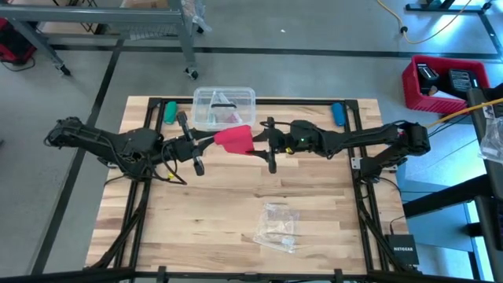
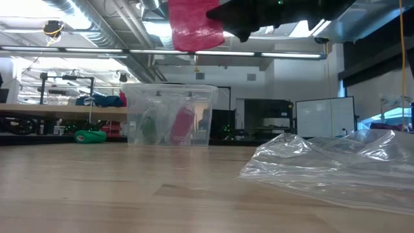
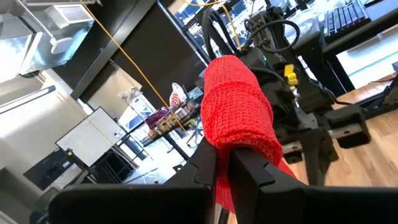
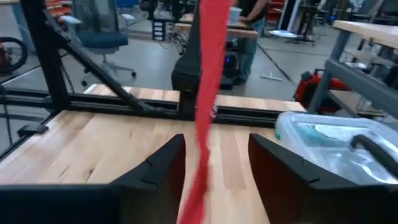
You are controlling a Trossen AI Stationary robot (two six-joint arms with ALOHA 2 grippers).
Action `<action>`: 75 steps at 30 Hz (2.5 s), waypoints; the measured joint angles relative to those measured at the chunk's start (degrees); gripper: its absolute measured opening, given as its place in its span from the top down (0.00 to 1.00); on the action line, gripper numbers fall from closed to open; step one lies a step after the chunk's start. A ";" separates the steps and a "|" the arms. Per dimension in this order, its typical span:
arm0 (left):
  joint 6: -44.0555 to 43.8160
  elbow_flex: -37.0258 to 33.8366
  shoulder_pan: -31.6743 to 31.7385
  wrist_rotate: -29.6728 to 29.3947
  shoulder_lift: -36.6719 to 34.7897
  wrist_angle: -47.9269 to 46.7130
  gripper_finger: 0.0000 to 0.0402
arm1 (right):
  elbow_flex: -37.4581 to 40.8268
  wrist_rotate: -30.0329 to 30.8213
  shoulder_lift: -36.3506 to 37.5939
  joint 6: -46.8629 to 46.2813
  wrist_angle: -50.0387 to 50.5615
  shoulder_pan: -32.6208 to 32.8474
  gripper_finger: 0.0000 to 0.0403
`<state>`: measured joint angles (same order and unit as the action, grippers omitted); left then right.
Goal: Roll bandage
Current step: Roll the red bandage
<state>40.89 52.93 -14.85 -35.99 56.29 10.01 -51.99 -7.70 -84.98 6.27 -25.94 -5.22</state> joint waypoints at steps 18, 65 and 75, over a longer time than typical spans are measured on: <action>7.16 1.22 -1.27 0.05 -1.97 4.37 0.96 | 0.09 -1.27 -3.31 7.51 0.86 1.25 0.98; 5.96 1.51 6.52 -6.84 9.49 -6.66 0.98 | -34.27 8.29 0.92 8.17 27.19 21.93 1.00; 4.70 1.51 3.65 -7.16 10.62 -8.26 0.98 | -37.88 11.74 0.95 7.44 29.08 17.47 1.00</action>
<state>45.59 54.43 -11.20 -43.15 66.92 1.76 -89.87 4.04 -84.03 13.71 3.13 12.25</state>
